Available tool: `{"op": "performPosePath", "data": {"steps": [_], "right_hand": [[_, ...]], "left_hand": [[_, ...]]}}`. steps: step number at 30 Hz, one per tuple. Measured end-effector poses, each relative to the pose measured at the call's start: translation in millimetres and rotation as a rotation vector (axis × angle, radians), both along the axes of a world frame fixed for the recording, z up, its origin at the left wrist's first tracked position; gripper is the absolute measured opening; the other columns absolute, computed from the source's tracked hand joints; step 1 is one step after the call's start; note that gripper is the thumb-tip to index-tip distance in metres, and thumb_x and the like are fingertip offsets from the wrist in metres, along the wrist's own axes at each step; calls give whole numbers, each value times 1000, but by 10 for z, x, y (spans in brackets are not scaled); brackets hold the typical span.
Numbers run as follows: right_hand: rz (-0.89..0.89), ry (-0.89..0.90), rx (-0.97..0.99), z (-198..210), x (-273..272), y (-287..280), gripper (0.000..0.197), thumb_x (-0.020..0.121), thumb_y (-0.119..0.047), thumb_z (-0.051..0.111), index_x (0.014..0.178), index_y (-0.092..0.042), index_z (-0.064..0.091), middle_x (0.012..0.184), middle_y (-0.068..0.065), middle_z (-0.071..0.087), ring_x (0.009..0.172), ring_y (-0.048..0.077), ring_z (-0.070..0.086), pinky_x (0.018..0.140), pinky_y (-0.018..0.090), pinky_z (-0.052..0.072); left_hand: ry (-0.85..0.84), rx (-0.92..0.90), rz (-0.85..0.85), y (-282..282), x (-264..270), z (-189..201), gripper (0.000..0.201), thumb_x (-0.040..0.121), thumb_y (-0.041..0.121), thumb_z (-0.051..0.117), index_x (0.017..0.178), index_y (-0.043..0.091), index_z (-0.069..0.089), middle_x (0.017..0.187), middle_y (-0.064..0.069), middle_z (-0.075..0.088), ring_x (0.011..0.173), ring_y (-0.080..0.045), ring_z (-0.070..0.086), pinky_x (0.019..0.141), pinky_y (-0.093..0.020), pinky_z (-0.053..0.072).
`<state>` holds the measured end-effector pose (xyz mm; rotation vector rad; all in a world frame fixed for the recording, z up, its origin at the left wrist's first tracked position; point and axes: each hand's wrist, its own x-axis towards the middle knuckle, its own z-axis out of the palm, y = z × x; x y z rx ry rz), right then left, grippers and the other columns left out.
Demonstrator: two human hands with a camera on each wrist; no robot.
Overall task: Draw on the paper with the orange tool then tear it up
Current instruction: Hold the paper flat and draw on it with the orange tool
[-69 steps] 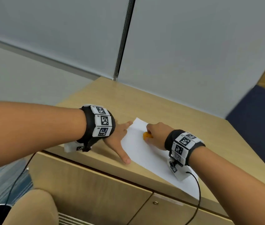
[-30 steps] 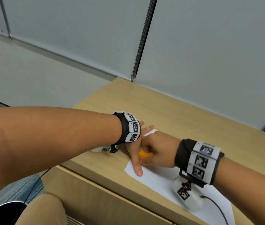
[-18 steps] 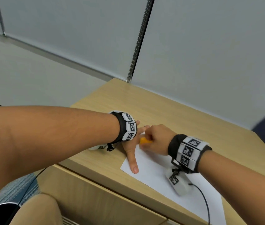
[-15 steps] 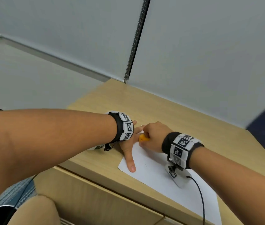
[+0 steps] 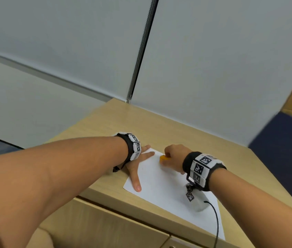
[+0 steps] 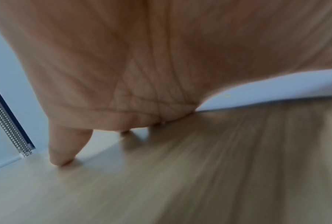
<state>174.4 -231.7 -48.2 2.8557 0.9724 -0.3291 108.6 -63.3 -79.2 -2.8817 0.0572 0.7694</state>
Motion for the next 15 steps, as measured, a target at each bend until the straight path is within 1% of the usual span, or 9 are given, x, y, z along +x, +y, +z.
{"op": "performPosePath", "data": {"steps": [2,3,6,7,9,11,13,15], "right_hand": [[17,-83,-101,-61,-64,-151,25,98,-41,46,93,-17,52,91,3,58,78,25,58,68,30,47],[19,-88,-120,-101,-96,-219,26,98,-41,45,93,-17,52,92,2,56,80,25,57,69,30,45],[18,-75,-69,-196,-115,-368,26,98,-41,46,87,-17,51,83,-1,52,74,23,53,60,29,38],[27,-77,-46,-202,-111,-401,27,97,-41,47,83,-19,50,80,-2,51,71,21,52,57,28,36],[68,-92,-28,-208,-89,-452,29,96,-43,47,76,-21,48,77,-3,52,67,20,51,56,28,35],[104,-96,-29,-203,-91,-479,30,96,-45,47,80,-20,52,77,-3,54,68,21,52,60,28,39],[123,-92,-17,-186,-94,-484,31,96,-46,47,86,-18,56,79,-2,56,70,21,53,62,29,42],[144,-111,-11,-157,-111,-447,32,97,-47,47,88,-17,57,80,-2,56,71,23,54,61,29,41]], "left_hand": [[9,-5,37,-25,2,-5,153,47,91,71,151,40,-29,161,4,-35,153,-33,-16,121,-62,5],[5,0,55,-56,-9,-4,155,44,93,69,151,39,-29,162,1,-33,153,-34,-15,121,-61,7],[-7,10,89,-166,-86,-66,159,37,100,62,153,36,-26,165,-5,-26,153,-36,-9,122,-58,9],[-7,-3,105,-193,-126,-90,156,39,101,59,154,35,-24,166,-6,-23,154,-36,-8,122,-57,8],[14,-33,118,-226,-219,-104,141,53,102,49,156,33,-18,167,-8,-18,154,-35,-5,122,-55,6],[18,-35,90,-189,-282,-88,126,67,98,40,159,30,-13,168,-8,-13,154,-36,-1,123,-54,6],[-13,-41,54,-109,-310,-55,121,72,95,39,160,29,-10,169,-5,-13,154,-35,-6,122,-55,3],[-31,-65,49,-27,-308,-27,121,72,93,45,159,31,-12,167,0,-22,153,-33,-16,121,-58,-2]]}}
